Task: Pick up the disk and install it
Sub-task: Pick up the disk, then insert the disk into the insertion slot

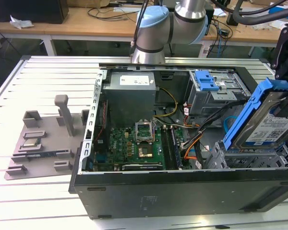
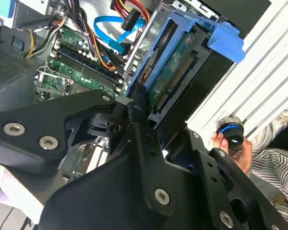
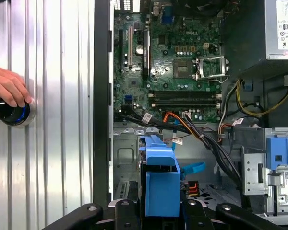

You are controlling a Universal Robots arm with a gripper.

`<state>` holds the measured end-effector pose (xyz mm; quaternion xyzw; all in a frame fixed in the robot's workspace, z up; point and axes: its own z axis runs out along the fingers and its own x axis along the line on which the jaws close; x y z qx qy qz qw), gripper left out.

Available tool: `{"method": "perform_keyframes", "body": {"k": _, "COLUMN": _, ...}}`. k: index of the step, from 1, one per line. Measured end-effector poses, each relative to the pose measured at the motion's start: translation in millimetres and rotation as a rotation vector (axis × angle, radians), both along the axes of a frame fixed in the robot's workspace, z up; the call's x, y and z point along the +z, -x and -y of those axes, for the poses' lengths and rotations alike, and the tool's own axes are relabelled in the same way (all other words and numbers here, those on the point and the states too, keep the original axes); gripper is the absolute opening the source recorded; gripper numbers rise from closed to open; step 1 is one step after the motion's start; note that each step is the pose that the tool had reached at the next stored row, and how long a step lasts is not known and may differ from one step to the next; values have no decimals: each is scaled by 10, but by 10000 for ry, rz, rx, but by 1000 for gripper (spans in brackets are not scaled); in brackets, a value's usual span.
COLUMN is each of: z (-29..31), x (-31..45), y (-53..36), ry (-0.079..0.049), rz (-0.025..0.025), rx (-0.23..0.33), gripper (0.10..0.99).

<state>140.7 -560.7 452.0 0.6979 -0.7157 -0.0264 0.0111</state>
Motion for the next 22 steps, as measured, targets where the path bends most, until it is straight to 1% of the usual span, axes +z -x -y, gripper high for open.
{"method": "perform_keyframes", "body": {"k": 11, "z": 0, "x": -1, "y": 0, "ry": 1, "rz": 0, "rx": 0, "gripper": 365}}
{"method": "perform_keyframes", "body": {"k": 14, "z": -14, "x": -1, "y": 0, "ry": 1, "rz": 0, "rx": -1, "gripper": 365}}
{"method": "perform_keyframes", "body": {"k": 17, "z": -44, "x": 0, "y": 0, "ry": 2, "rz": 0, "rx": 0, "gripper": 365}}
{"method": "perform_keyframes", "body": {"k": 22, "z": -56, "x": -17, "y": 0, "ry": 0, "rz": 0, "rx": -1, "gripper": 365}}
